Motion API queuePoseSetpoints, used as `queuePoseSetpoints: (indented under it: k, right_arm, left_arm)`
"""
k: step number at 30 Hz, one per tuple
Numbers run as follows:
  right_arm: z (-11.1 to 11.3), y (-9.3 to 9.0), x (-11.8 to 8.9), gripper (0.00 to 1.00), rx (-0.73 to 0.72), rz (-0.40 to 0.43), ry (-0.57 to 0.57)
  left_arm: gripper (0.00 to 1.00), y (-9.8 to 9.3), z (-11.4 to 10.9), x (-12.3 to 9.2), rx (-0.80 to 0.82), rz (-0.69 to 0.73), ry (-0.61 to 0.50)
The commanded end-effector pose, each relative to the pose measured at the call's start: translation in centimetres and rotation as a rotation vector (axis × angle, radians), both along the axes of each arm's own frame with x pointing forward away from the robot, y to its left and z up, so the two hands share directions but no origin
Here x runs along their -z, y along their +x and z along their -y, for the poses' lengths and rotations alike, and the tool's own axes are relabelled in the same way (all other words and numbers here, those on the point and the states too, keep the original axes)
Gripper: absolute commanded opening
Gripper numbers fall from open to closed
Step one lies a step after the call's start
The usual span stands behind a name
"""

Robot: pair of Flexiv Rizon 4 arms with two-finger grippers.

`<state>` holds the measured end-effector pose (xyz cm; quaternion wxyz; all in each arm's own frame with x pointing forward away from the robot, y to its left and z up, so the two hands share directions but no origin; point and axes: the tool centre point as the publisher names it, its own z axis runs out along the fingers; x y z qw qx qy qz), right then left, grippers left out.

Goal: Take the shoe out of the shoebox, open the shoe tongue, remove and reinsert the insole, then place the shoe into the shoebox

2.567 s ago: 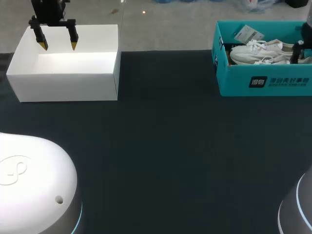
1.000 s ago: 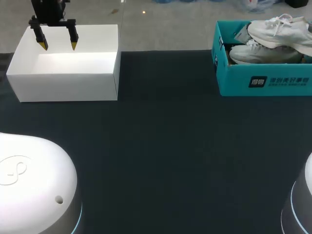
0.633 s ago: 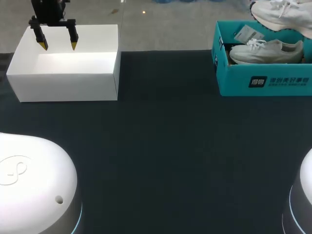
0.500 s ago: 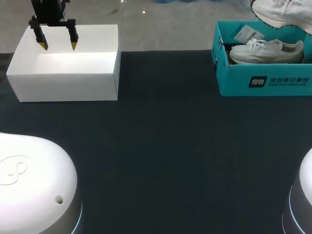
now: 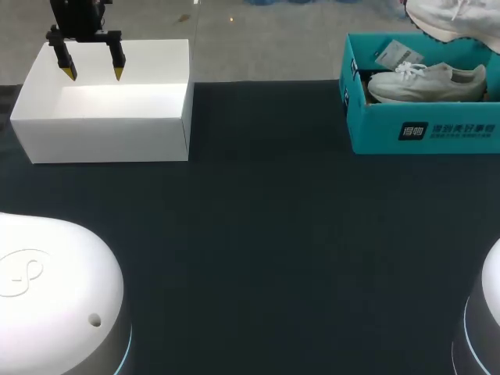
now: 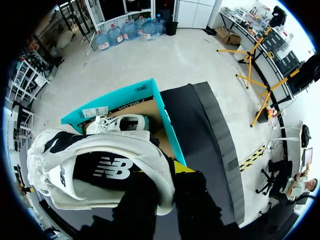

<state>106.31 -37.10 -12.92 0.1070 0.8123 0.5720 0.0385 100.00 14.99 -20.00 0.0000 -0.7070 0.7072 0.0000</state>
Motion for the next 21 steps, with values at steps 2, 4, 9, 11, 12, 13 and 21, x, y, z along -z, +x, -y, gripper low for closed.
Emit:
queuePoseSetpoints:
  k: [2,4,9,11,12,13,21]
  right_arm:
    - [0.0,0.0,-0.2,0.0,0.001,0.001,0.0]
    - [-0.6,-0.9,0.4,0.0,0.0,-0.018,-0.014]
    - [-2.3,-4.3,1.2,0.0,0.022,-0.025,-0.035]
    - [-3.3,-5.9,1.3,0.0,0.03,-0.023,-0.032]
    - [-3.8,-6.6,1.4,0.0,0.035,-0.023,-0.03]
    - [-4.5,-7.4,1.6,0.0,0.037,-0.024,-0.03]
    - [-10.7,-14.3,3.1,0.0,0.047,-0.037,-0.051]
  left_arm:
    - [1.0,0.0,0.0,0.0,0.0,0.0,0.0]
    - [1.0,0.0,0.0,0.0,0.0,0.0,0.0]
    - [1.0,0.0,0.0,0.0,0.0,0.0,0.0]
    - [1.0,0.0,0.0,0.0,0.0,0.0,0.0]
    - [1.0,0.0,0.0,0.0,0.0,0.0,0.0]
    - [1.0,0.0,0.0,0.0,0.0,0.0,0.0]
    - [1.0,0.0,0.0,0.0,0.0,0.0,0.0]
